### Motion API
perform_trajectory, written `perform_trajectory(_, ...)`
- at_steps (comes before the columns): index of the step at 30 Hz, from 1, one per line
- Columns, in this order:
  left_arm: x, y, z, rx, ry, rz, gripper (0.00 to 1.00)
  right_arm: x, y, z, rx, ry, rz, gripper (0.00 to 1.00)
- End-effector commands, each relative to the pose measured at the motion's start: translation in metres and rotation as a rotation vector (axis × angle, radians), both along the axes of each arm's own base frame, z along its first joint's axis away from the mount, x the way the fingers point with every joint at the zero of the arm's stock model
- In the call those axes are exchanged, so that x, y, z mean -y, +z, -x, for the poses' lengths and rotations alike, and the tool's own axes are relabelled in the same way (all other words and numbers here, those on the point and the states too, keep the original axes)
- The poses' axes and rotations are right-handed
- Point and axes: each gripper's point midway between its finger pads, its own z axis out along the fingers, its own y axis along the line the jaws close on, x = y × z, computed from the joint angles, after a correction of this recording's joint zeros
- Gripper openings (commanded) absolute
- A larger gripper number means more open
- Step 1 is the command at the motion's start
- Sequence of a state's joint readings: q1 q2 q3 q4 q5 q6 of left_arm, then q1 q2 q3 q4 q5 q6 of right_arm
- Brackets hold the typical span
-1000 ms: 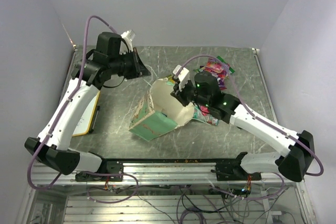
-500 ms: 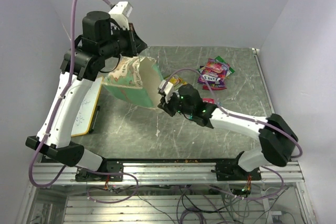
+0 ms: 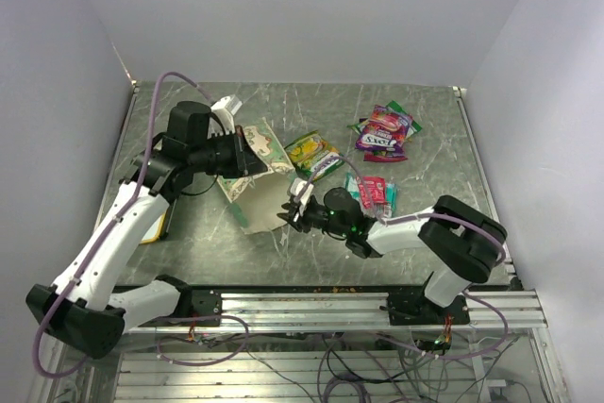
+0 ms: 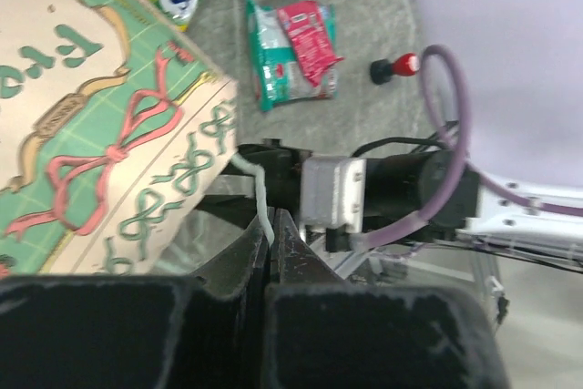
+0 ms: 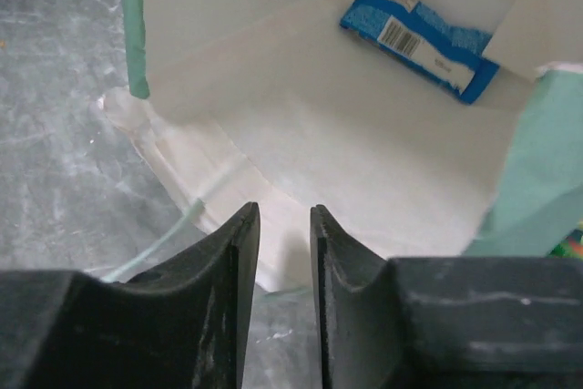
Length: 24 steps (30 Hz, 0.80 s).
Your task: Take the snacks out of the paper bag
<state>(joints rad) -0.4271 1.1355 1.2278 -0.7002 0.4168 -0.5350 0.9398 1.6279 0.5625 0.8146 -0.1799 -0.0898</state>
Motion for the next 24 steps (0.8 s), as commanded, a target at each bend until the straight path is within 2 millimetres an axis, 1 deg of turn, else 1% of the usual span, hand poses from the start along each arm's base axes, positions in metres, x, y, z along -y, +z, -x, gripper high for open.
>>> perform_trajectory(1,0.016,0.025,0.005,-0.012,-0.018,0.149,0.07,-0.016,0.038,-0.009,0.248,0.042,-0.132,0.32)
perform_trajectory(4,0.021,0.037,0.0,0.004,-0.019,0.184,0.07,-0.026,0.038,-0.015,0.268,0.038,-0.16,0.38)
perform_trajectory(6,0.019,0.038,-0.003,0.005,-0.009,0.162,0.07,-0.031,0.037,-0.021,0.248,0.013,-0.163,0.38)
perform_trajectory(7,0.019,0.036,-0.003,-0.002,-0.007,0.149,0.07,-0.032,0.04,-0.021,0.248,0.005,-0.178,0.39)
perform_trajectory(9,0.017,0.027,-0.004,-0.025,-0.005,0.122,0.07,-0.032,0.048,-0.015,0.244,0.005,-0.208,0.4)
perform_trajectory(11,0.016,0.018,-0.003,-0.052,-0.006,0.104,0.07,-0.026,0.057,-0.009,0.203,-0.009,-0.223,0.43)
perform_trajectory(12,0.016,0.014,-0.002,-0.062,-0.002,0.098,0.07,-0.021,0.06,-0.004,0.176,-0.014,-0.226,0.44)
perform_trajectory(13,0.015,0.011,-0.002,-0.069,0.0,0.096,0.07,-0.014,0.07,0.004,0.155,-0.015,-0.242,0.45)
perform_trajectory(14,0.015,0.008,-0.001,-0.073,0.004,0.097,0.07,-0.008,0.07,0.013,0.121,-0.009,-0.241,0.46)
perform_trajectory(16,0.013,0.002,0.001,-0.079,0.013,0.094,0.07,0.01,0.062,0.035,0.05,0.016,-0.214,0.49)
perform_trajectory(18,0.009,-0.007,0.005,-0.094,0.023,0.074,0.07,0.028,0.052,0.048,-0.017,0.006,-0.157,0.51)
perform_trajectory(19,0.006,-0.012,0.007,-0.103,0.03,0.06,0.07,0.039,0.049,0.049,-0.036,-0.021,-0.123,0.52)
perform_trajectory(21,0.001,-0.028,0.014,-0.142,0.033,0.028,0.07,0.061,0.039,0.049,-0.076,-0.094,-0.039,0.61)
perform_trajectory(22,-0.001,-0.037,0.018,-0.167,0.036,0.016,0.07,0.071,0.036,0.046,-0.079,-0.134,0.005,0.64)
perform_trajectory(24,-0.001,-0.054,0.028,-0.223,0.031,0.024,0.07,0.09,0.028,0.036,-0.103,-0.217,0.086,0.66)
